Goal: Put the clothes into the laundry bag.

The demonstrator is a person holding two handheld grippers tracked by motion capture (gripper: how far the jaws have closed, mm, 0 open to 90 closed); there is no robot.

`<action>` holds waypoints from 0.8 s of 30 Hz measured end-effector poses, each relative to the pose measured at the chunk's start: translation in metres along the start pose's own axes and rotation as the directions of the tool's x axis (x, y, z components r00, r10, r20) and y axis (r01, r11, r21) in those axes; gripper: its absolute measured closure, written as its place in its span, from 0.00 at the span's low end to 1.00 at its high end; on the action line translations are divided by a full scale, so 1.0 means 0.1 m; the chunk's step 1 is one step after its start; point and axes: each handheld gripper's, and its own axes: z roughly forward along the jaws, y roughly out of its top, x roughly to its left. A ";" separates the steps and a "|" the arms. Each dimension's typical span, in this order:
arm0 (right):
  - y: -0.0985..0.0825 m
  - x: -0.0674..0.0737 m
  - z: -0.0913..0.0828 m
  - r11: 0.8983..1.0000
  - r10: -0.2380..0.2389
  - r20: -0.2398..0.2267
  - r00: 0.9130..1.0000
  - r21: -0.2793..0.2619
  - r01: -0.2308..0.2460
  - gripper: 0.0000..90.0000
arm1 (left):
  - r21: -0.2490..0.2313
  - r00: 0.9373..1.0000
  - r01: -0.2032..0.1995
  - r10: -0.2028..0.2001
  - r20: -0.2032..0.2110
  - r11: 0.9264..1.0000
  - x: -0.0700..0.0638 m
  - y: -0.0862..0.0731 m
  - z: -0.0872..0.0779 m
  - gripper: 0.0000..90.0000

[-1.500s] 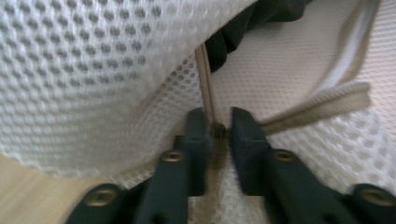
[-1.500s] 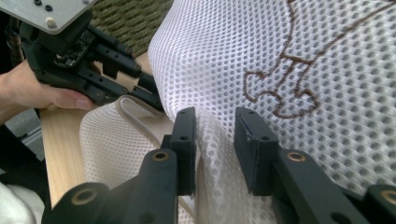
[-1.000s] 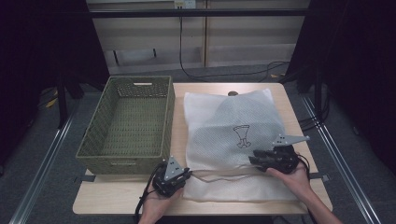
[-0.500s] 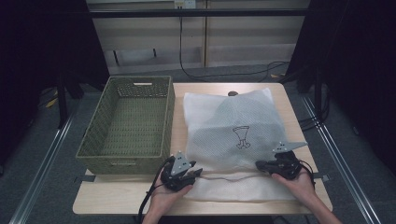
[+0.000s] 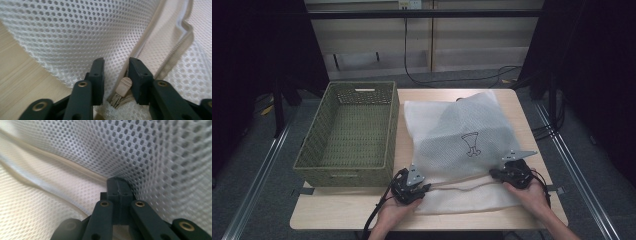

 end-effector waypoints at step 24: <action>0.02 -0.07 -0.46 0.946 0.073 -0.097 0.993 -0.309 -0.100 0.83 | -0.037 0.995 0.009 -0.013 -0.099 0.999 0.11 -0.01 -0.03 0.68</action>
